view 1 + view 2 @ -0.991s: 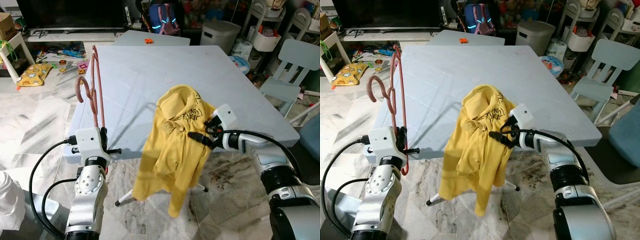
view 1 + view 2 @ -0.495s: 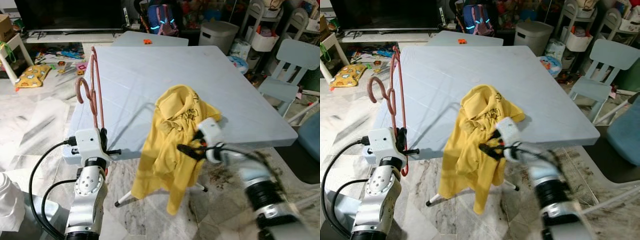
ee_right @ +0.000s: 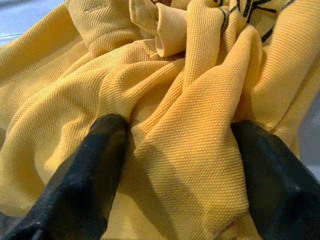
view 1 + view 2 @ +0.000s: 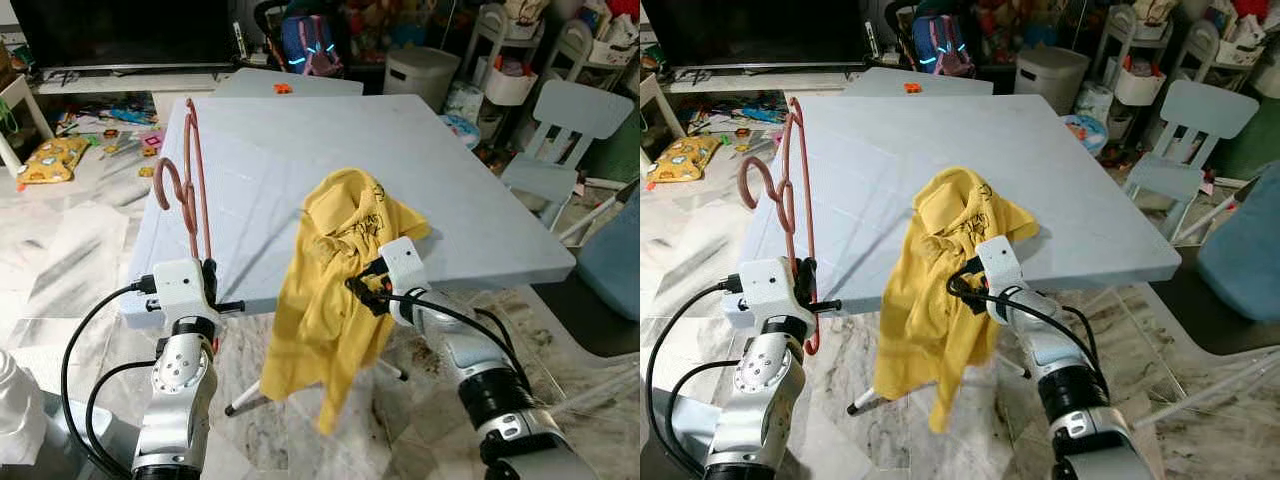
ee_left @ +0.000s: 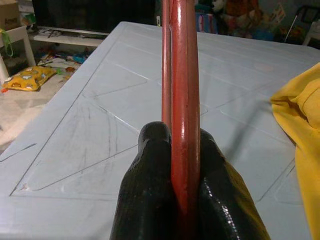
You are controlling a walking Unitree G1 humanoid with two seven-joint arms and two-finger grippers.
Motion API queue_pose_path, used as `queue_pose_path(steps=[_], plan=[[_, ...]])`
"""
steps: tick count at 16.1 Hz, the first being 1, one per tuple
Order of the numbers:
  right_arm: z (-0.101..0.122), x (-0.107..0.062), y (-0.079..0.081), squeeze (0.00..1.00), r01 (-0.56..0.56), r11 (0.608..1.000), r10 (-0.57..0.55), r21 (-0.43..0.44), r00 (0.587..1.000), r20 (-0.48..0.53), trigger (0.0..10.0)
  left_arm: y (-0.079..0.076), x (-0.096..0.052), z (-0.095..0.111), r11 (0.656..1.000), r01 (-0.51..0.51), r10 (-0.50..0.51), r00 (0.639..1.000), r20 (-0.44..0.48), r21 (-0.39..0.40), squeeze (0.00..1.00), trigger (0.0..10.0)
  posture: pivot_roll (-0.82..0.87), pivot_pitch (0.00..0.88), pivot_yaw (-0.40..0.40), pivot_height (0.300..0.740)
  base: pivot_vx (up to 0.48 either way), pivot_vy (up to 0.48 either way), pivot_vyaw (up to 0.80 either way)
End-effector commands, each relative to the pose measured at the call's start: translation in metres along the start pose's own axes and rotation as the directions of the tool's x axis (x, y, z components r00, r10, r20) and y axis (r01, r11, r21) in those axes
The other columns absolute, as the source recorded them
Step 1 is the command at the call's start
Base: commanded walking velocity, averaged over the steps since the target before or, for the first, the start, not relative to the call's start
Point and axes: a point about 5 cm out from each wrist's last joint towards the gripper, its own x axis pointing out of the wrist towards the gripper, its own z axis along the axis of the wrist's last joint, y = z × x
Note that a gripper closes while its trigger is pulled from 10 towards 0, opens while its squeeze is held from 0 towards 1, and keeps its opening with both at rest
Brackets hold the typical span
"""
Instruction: Hang hanger
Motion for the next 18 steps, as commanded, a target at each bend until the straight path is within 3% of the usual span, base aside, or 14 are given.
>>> queue_pose_path(steps=[1, 13, 15, 18], plan=[[0.000, 0.001, -0.005, 0.00, 0.039, 0.999, -0.038, 0.037, 0.999, -0.011, 0.0, -0.002, 0.000, 0.001, 1.000, 0.000, 0.000, 1.000, 0.000, -0.003, 0.00, 10.0, -0.07, 0.000, -0.043, 0.740, 0.000, 0.000, 0.00], [0.012, 0.016, 0.002, 0.00, 0.033, 0.975, -0.038, 0.221, 0.999, 0.020, 0.0, 0.000, -0.004, 0.000, 1.000, -0.016, 0.016, 1.000, -0.011, -0.020, 0.00, 10.0, -0.06, 0.000, -0.056, 0.740, 0.000, 0.000, 0.00], [0.024, 0.021, 0.009, 0.00, 0.011, 0.971, -0.023, 0.238, 0.999, 0.047, 0.0, 0.000, -0.006, -0.001, 1.000, -0.021, 0.021, 1.000, -0.012, -0.022, 0.00, 10.0, -0.05, 0.000, -0.065, 0.740, 0.000, 0.000, 0.00], [0.061, 0.030, 0.020, 0.00, -0.038, 0.972, 0.012, 0.232, 0.993, 0.115, 0.0, 0.001, -0.013, -0.002, 0.999, -0.040, 0.039, 0.999, -0.021, -0.022, 0.00, 10.0, -0.02, 0.000, -0.091, 0.740, 0.000, 0.000, 0.00]])
